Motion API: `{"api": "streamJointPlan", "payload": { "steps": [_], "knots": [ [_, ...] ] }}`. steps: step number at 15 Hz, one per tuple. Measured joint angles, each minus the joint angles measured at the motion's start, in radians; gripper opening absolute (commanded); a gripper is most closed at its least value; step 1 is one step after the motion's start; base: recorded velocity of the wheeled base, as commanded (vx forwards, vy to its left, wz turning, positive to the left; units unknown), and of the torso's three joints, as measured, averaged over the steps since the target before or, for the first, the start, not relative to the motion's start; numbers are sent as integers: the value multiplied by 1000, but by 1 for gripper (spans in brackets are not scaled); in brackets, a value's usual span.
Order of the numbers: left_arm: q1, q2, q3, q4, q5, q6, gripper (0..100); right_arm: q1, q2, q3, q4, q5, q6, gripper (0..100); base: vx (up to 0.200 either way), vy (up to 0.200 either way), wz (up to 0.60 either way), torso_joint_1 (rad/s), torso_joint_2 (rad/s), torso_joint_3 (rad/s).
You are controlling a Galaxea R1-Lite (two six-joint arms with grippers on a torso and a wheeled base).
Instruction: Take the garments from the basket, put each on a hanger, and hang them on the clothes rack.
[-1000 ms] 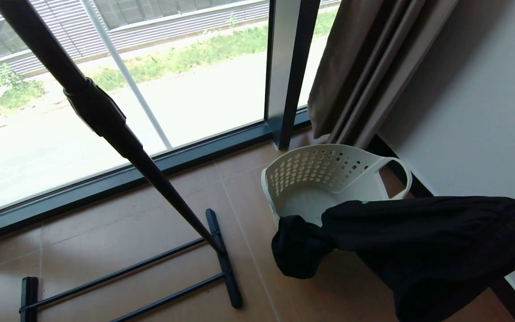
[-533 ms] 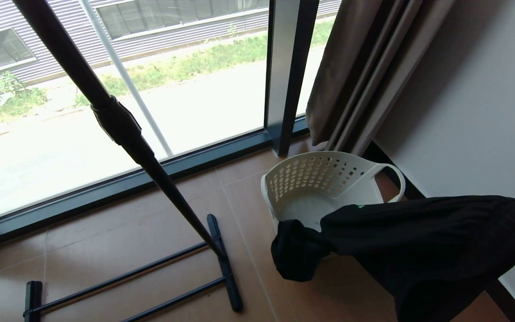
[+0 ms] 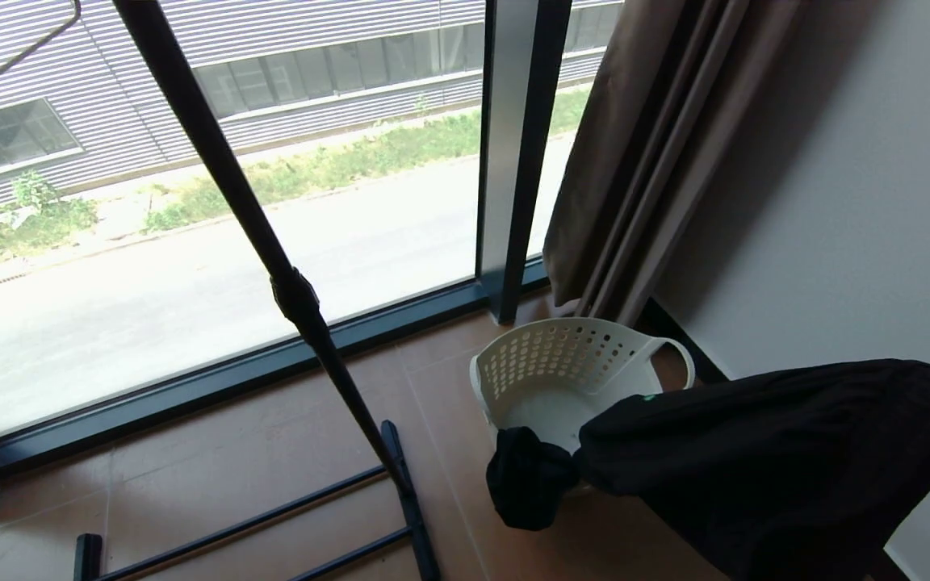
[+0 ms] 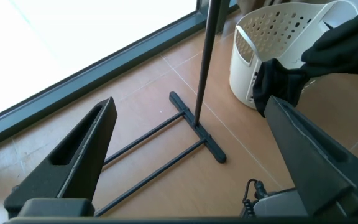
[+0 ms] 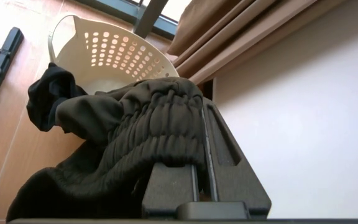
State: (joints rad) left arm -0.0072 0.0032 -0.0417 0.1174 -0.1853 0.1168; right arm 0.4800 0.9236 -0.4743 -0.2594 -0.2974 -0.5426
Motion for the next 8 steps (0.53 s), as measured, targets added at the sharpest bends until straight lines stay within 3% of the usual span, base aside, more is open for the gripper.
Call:
{"api": "streamJointPlan", "payload": {
  "steps": [8],
  "knots": [
    [0, 0, 0, 1, 0, 0, 100, 0, -1, 7, 0, 2, 0, 0, 0, 0, 0, 8, -18, 182]
  ]
}}
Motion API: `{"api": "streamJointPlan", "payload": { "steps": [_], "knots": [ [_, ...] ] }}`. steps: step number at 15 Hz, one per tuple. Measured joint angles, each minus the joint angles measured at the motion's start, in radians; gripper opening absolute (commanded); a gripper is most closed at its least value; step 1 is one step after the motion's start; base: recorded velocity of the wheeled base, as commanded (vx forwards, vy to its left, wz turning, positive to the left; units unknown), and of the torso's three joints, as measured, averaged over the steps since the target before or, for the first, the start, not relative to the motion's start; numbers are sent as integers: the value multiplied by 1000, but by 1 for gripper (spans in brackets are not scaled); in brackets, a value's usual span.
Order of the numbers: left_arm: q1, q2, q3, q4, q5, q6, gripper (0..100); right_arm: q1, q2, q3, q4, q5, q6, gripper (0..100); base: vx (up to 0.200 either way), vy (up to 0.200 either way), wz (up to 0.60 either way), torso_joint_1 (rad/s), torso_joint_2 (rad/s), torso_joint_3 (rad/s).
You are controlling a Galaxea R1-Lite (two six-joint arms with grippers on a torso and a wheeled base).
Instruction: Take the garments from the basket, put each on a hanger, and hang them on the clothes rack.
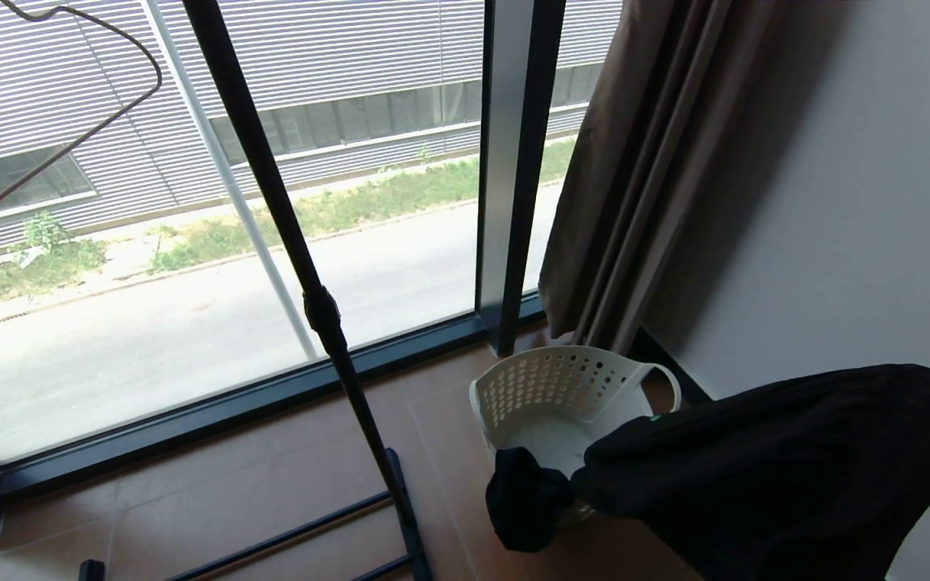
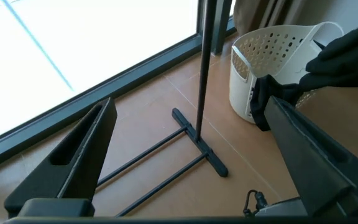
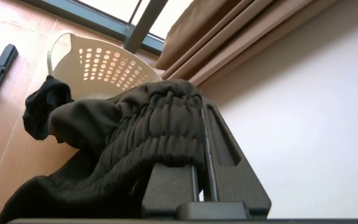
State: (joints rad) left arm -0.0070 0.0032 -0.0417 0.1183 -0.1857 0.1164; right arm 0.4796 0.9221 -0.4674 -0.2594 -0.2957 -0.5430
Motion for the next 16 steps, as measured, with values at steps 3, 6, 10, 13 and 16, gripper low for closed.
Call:
{"api": "streamJointPlan", "payload": {
  "steps": [3, 6, 10, 13, 16],
  "knots": [
    [0, 0, 1, 2, 0, 0, 100, 1, 7, -6, 1, -1, 2, 0, 0, 0, 0, 25, -87, 132],
    [0, 0, 1, 0, 0, 0, 100, 1, 13, -3, 0, -1, 1, 0, 0, 0, 0, 107, -399, -77],
    [0, 0, 0, 0, 0, 0, 100, 0, 15, 0, 1, -2, 0, 0, 0, 0, 0, 150, -491, -181],
    [0, 0, 0, 0, 0, 0, 100, 0, 17, 0, 1, -2, 0, 0, 0, 0, 0, 189, -518, -315],
    [0, 0, 0, 0, 0, 0, 100, 0, 18, 0, 4, -2, 0, 0, 0, 0, 0, 203, -553, -346]
  ]
}}
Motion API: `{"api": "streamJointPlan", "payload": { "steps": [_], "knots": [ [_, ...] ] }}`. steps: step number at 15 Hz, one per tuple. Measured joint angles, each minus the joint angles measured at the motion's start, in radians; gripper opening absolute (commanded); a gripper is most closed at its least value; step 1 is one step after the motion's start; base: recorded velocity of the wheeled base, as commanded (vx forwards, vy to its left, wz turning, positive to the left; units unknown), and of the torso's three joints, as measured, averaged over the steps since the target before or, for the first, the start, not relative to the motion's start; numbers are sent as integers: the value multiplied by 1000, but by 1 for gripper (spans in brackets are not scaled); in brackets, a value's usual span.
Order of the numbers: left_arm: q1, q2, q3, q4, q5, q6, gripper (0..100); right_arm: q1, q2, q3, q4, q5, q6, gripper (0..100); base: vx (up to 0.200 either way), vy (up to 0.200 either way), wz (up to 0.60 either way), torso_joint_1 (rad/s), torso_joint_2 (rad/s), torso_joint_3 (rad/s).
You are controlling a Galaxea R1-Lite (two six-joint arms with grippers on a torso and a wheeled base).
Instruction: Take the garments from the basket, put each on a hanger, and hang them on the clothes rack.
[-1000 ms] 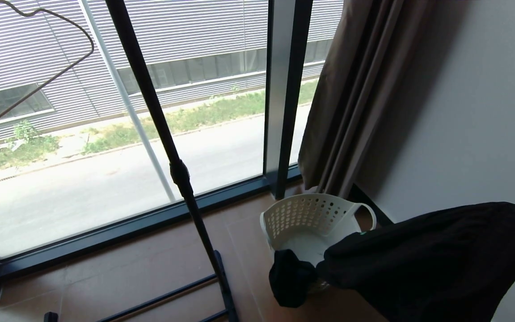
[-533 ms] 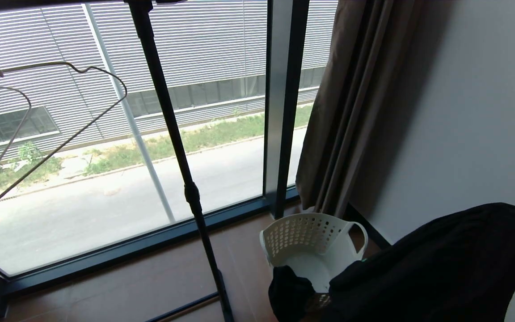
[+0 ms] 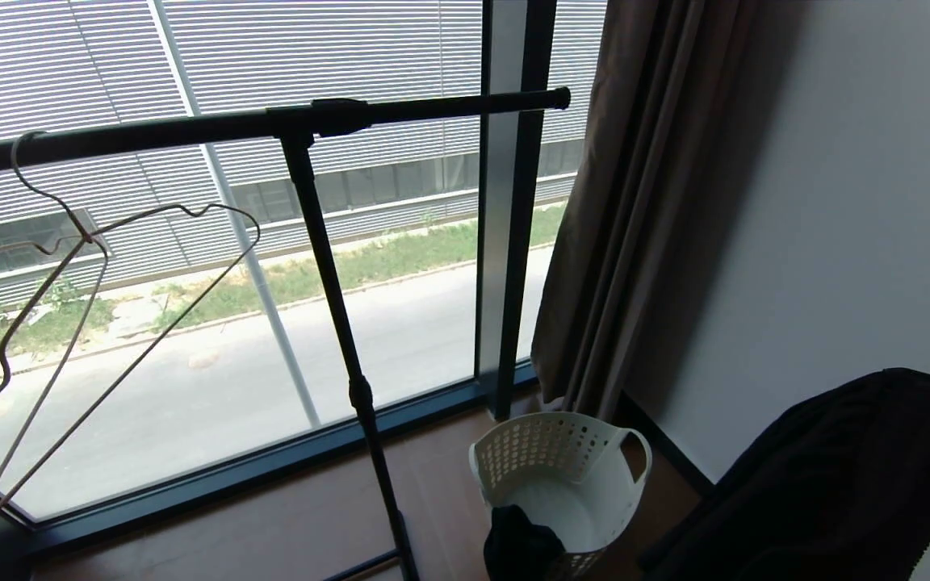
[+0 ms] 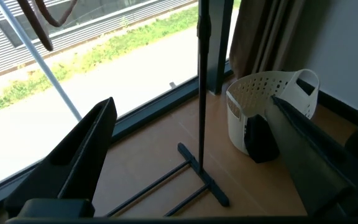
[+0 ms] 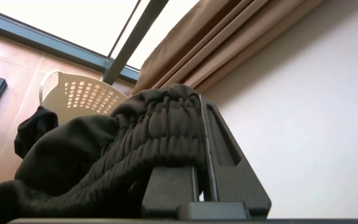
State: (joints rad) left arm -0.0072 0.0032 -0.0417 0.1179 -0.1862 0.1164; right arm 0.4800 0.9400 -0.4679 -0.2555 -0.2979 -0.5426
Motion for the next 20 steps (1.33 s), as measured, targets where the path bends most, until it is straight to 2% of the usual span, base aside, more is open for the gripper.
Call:
{"api": "streamJointPlan", "payload": {
  "steps": [6, 20],
  "knots": [
    [0, 0, 0, -1, -1, 0, 100, 0, 2, 2, -1, 0, 0, 0, 0, 0, 0, 219, -548, -237],
    [0, 0, 0, 0, 0, 2, 100, 0, 1, 9, -3, 0, 0, 0, 0, 0, 0, 3, -6, -2]
  ]
}}
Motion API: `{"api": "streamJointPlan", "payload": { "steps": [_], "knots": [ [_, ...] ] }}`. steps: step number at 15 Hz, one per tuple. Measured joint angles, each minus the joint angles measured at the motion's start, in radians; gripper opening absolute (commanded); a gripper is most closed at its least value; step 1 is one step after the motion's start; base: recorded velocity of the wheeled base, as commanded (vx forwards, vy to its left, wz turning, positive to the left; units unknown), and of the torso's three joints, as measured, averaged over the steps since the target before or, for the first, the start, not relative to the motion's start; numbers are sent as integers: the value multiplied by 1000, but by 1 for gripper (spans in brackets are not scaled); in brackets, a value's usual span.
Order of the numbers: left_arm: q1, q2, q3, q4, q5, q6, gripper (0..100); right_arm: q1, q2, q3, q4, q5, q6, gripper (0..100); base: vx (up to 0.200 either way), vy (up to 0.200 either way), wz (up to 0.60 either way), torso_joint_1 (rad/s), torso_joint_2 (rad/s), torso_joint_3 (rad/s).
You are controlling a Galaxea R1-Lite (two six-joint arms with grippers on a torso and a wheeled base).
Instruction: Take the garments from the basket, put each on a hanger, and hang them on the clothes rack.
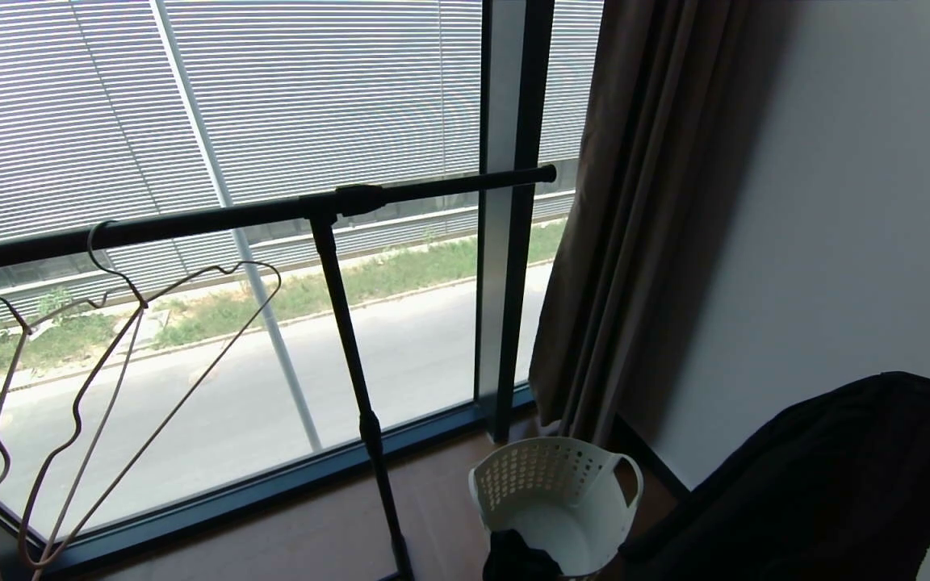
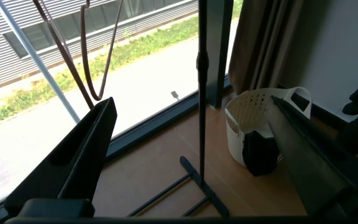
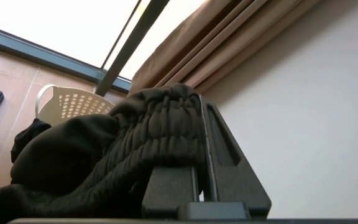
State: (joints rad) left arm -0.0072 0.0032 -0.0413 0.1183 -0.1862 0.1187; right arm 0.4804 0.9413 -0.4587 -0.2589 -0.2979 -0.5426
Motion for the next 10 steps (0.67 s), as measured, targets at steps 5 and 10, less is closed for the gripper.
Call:
{"api": "streamJointPlan", "payload": {
  "steps": [5, 10],
  "knots": [
    [0, 0, 0, 0, -2, 1, 100, -1, 6, 2, 1, 2, 0, 0, 0, 0, 0, 0, 0, 0],
    [1, -1, 0, 0, 0, -2, 100, 0, 6, 7, 0, 3, -1, 0, 0, 0, 120, 0, 0, 0]
  ]
}}
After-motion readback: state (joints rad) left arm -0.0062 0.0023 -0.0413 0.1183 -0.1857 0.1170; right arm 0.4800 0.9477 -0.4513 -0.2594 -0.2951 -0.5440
